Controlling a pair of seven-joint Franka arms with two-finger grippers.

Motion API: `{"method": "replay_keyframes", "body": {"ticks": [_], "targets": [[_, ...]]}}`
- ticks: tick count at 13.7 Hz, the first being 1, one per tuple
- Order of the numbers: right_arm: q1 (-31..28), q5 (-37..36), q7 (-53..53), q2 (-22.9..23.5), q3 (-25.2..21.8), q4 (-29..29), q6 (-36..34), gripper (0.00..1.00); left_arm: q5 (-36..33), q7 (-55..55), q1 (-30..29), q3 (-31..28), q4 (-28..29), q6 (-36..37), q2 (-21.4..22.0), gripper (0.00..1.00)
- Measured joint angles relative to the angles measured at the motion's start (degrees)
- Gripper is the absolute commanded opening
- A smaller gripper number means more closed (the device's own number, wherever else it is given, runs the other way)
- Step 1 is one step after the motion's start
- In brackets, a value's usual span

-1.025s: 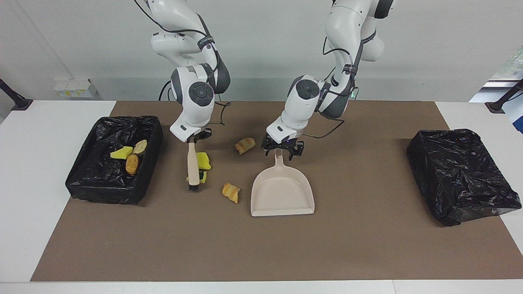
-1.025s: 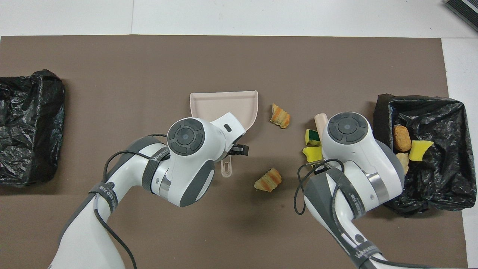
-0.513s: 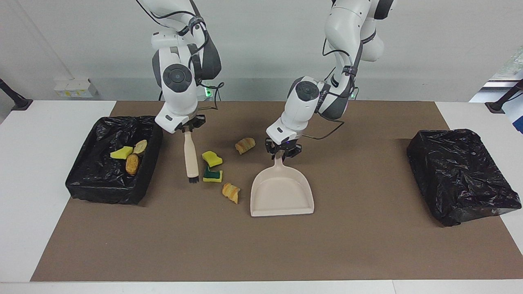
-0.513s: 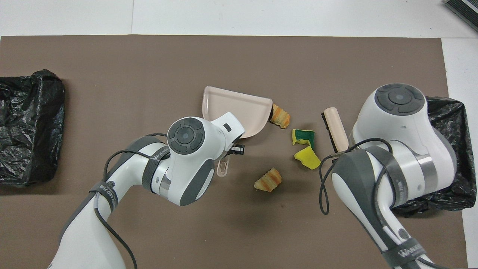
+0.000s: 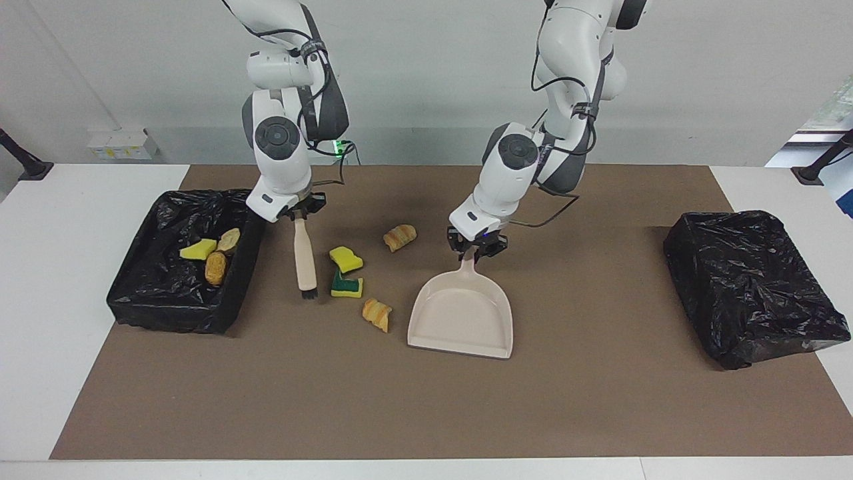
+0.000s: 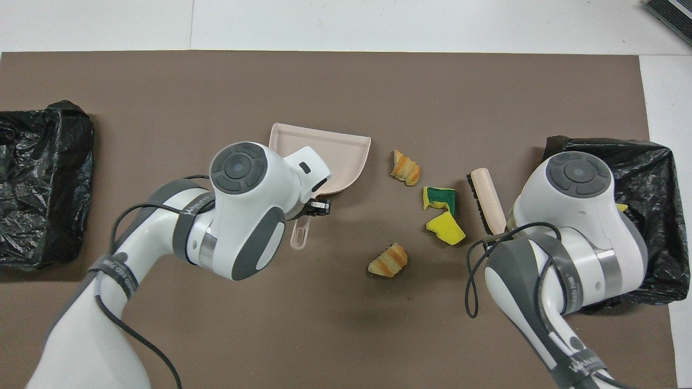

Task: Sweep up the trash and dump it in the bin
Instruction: 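Sweep bread toward the dustpan with the right gripper while the left gripper steadies, then sweep bread and sponge pieces into the dustpan with the right gripper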

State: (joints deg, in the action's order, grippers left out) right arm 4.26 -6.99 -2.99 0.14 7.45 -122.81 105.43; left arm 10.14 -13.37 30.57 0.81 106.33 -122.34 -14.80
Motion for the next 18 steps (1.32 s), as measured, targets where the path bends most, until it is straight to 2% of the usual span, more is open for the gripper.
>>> {"method": "replay_keyframes", "body": {"ticks": [4, 6, 9, 13, 16, 18], "targets": [[3.7, 0.8, -6.5, 1.2, 0.4, -1.5, 3.2, 0.0, 0.0, 19.3, -6.8, -0.4, -0.4, 15.5, 5.3, 0.0], [6.7, 3.6, -11.2, 2.7, 0.4, -1.6, 5.4, 0.0, -1.7, 27.1, -7.4, -0.3, 1.4, 19.0, 7.1, 0.0], [8.9, 11.2, -13.0, 3.5, 0.5, -1.4, 6.7, 0.0, -5.1, 40.3, -7.5, -0.2, 4.9, 19.9, 8.9, 0.0], [10.4, 17.8, -12.5, 4.5, 0.6, 3.3, 2.9, 0.0, -5.7, 44.4, -5.9, 0.4, 8.9, 19.6, 11.5, 0.0], [9.6, 16.7, -12.5, 4.6, 0.0, 8.8, -2.4, 0.0, -6.1, 46.6, -1.7, 0.8, 13.8, 16.6, 14.4, 0.0], [8.8, 9.1, -12.2, 4.7, -0.1, 9.6, -1.9, 0.0, -6.6, 49.6, -0.2, 0.9, 17.0, 14.1, 16.1, 0.0]]}}
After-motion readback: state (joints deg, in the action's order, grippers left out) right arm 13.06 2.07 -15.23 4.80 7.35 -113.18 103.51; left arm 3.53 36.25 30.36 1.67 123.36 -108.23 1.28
